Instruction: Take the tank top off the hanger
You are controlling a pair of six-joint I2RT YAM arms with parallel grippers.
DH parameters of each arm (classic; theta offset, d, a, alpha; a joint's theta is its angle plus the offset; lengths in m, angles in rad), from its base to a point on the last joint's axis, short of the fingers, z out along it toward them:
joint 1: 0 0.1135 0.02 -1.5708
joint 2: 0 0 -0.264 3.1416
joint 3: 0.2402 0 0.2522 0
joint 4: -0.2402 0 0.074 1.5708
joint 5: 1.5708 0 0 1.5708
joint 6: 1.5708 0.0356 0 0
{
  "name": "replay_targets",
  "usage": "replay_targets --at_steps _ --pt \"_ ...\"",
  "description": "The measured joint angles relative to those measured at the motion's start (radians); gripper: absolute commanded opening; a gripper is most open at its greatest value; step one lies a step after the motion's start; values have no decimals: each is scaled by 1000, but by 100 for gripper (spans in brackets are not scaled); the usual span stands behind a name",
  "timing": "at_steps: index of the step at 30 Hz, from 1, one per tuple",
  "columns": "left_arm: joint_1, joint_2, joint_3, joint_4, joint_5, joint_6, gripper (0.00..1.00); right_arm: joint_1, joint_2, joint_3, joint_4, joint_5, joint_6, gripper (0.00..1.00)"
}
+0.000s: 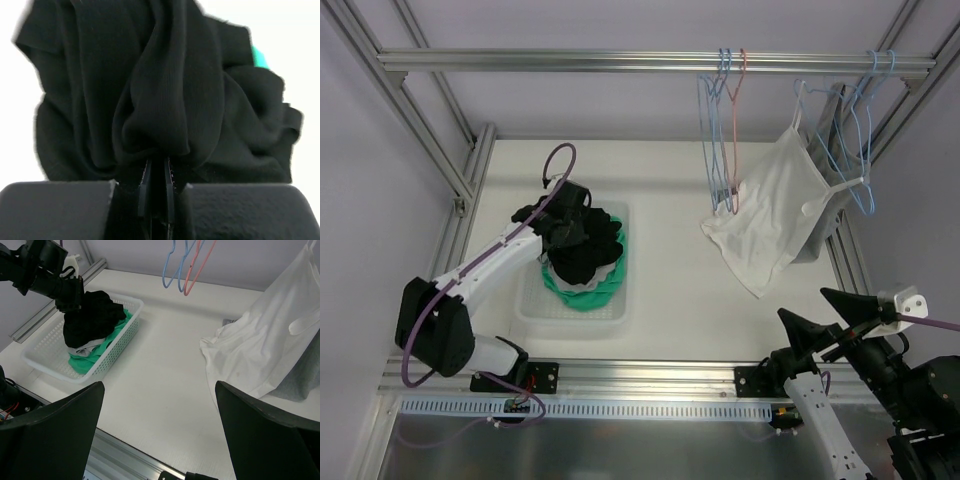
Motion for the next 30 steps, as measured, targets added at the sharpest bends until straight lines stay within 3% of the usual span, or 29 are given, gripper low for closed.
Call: replay_targets --at_steps 9,16,17,24,26,27,30 --pt "28 276 -3 60 121 -39 0 0 -2 -62 14 -20 5 99" --pt "28 266 -36 99 129 -64 3 0 -2 -89 23 -31 8 99" --pt "29 254 -43 102 129 -64 17 0 -2 -90 26 -33 8 100" --pt "29 140 -61 72 149 -66 69 0 -2 -102 42 -50 11 99" --pt "28 101 -60 59 154 -64 77 0 -2 -105 43 -51 11 100" --pt "28 82 -56 50 156 -65 86 0 -2 -107 46 -52 10 100" --pt "29 19 -34 19 156 -61 92 0 4 -116 47 -52 7 99"
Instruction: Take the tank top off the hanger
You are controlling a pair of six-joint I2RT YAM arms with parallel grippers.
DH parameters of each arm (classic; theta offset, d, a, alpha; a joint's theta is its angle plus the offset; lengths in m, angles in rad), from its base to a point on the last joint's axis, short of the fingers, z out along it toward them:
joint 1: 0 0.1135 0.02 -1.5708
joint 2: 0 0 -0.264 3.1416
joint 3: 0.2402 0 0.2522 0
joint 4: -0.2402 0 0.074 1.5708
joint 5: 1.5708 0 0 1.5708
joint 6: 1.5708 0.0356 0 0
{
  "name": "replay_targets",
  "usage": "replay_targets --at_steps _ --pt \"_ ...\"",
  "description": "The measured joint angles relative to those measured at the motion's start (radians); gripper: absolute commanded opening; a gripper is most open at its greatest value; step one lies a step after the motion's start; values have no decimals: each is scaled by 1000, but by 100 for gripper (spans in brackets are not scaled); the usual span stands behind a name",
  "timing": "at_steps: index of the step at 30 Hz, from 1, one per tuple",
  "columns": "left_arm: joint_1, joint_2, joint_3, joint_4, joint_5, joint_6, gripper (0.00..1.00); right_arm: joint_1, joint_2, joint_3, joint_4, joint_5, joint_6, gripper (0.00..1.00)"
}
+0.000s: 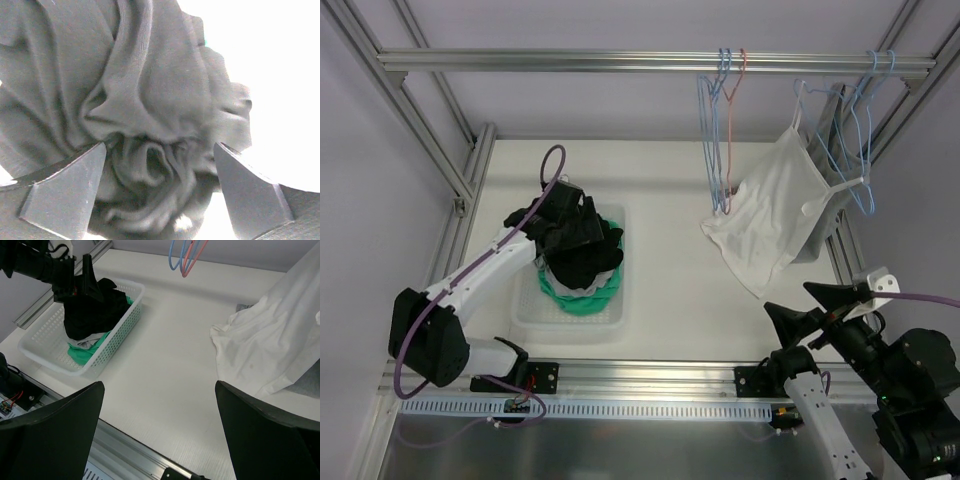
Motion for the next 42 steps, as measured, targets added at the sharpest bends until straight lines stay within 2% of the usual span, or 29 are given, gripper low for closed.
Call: replay_targets --at_steps 3,10,15,19,24,33,38,42 --pt "0 -66 39 -22 0 6 99 0 29 -9 1 0 0 99" --pt "0 -250 148 -53 16 47 99 0 121 -30 5 39 -1 100" --pt "0 -450 169 -88 64 92 99 0 267 50 -8 133 -18 99" --pt "0 -608 169 -147 109 132 99 0 394 128 -8 263 -57 99" --pt "0 -749 123 -222 123 189 99 -11 587 276 -18 367 -138 100" --pt "0 -882 -62 -370 46 240 99 -163 951 597 5 438 -237 92" --pt "0 -917 -82 -378 -10 240 99 -196 1059 699 14 462 -291 84" --pt "0 -946 -119 -377 -50 232 99 -236 1084 723 34 460 -319 78"
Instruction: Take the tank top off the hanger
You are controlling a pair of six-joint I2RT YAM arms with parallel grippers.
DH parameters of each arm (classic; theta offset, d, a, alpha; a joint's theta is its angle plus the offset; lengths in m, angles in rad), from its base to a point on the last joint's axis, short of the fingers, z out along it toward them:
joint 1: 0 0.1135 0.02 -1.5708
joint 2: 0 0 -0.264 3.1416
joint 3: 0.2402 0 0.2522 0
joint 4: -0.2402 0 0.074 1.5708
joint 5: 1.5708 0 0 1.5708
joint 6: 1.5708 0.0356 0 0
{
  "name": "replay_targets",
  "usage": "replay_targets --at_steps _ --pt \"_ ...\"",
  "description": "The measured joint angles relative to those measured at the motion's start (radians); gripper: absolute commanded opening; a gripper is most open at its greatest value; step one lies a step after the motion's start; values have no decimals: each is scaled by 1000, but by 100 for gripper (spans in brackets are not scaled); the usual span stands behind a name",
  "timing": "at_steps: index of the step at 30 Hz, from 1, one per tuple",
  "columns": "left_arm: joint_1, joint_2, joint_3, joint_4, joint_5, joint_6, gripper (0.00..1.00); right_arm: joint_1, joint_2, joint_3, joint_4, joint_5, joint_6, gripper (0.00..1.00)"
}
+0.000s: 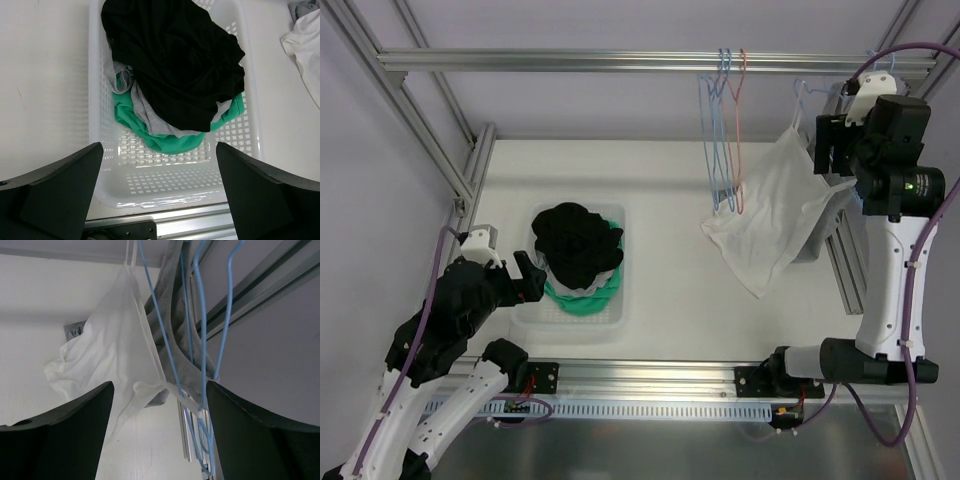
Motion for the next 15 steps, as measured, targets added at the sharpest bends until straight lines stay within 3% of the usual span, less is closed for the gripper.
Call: replay_targets --at_steps 15 --pt "-1 -35 -9 8 -13 -17 99 -92 145 103 36 -85 -19 71"
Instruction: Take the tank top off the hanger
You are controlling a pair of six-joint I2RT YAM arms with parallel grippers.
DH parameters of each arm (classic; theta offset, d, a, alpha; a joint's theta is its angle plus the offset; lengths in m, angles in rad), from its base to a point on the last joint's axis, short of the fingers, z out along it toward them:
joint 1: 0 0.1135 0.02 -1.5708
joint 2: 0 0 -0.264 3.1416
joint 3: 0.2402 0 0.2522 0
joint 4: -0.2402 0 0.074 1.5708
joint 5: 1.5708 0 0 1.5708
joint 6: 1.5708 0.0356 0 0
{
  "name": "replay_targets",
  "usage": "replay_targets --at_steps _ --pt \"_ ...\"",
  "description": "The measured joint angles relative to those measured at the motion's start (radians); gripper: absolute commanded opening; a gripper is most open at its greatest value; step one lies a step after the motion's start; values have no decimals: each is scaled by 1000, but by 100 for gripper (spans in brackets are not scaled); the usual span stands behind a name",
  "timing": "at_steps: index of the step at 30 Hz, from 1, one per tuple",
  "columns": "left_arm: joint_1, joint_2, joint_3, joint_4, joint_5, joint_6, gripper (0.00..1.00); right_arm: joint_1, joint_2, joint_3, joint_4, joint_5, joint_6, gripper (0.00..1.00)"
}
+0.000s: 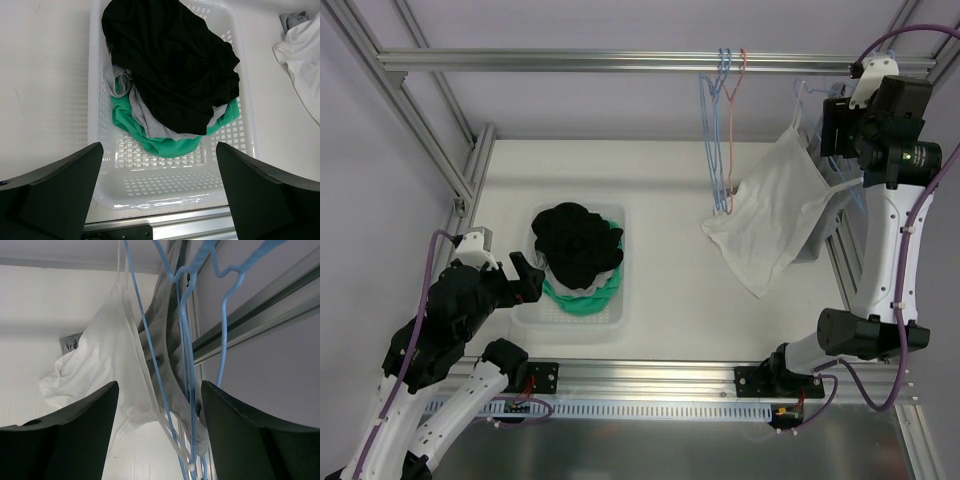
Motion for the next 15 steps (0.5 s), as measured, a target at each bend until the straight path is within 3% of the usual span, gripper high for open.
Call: replay_targets --at_steps 3,15 --pt "-5 0 -2 4 0 0 99 -5 28 2 4 -2 -2 66" --pt "-22 -1 -11 13 0 0 99 -11 65 11 9 -71 13 20"
